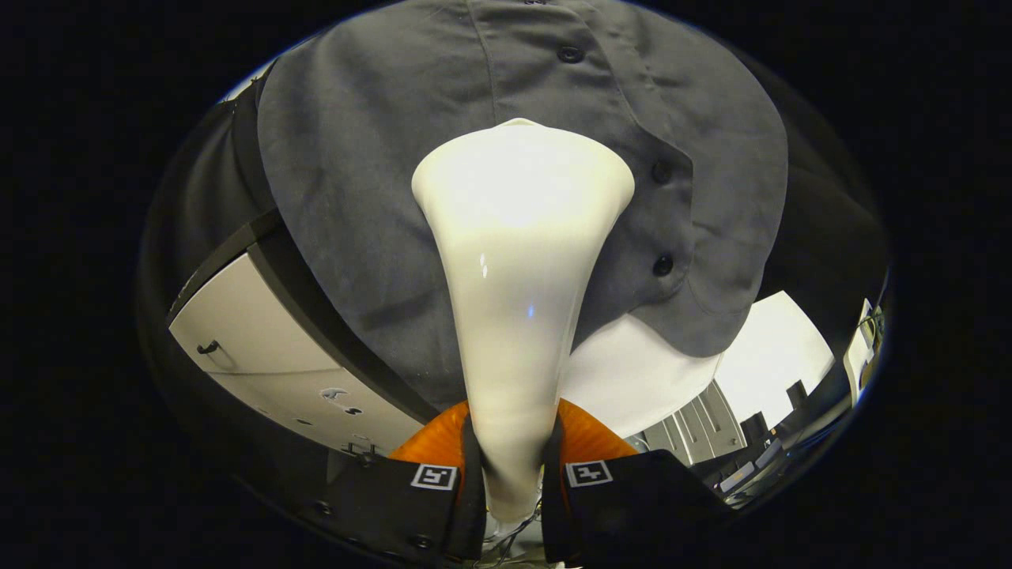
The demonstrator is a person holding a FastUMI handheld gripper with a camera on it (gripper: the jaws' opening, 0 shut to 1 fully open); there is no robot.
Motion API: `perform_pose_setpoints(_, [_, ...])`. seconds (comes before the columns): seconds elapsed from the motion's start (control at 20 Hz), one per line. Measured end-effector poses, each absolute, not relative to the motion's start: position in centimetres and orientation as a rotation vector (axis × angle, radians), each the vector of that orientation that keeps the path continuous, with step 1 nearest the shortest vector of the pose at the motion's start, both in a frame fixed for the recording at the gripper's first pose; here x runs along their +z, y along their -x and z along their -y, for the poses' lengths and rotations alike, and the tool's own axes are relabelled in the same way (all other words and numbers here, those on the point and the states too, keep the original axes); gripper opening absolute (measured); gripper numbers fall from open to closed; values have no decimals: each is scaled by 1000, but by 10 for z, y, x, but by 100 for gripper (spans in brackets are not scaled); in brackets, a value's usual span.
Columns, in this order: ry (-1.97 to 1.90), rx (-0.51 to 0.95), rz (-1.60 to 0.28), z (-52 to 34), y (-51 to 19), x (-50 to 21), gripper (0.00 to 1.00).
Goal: Iron the clothes twice with a garment steamer, once on the left side and once on the right side.
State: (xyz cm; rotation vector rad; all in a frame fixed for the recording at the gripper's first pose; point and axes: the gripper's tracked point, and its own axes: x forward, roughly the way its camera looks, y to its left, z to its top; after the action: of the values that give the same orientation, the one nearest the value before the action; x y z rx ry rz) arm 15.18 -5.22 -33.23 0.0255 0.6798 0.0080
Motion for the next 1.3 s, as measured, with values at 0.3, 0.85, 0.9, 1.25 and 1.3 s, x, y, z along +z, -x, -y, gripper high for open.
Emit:
perform_pose_setpoints(0.3, [-31, 9, -698, 55, -145, -344, 36])
perform_pose_setpoints(0.85, [-59, 38, -614, 55, -122, -272, 36])
perform_pose_setpoints(0.9, [-58, 40, -596, 58, -121, -259, 36])
perform_pose_setpoints(1.25, [-24, 25, -463, 85, -121, -159, 36])
perform_pose_setpoints(1.3, [-9, 12, -448, 93, -123, -146, 36])
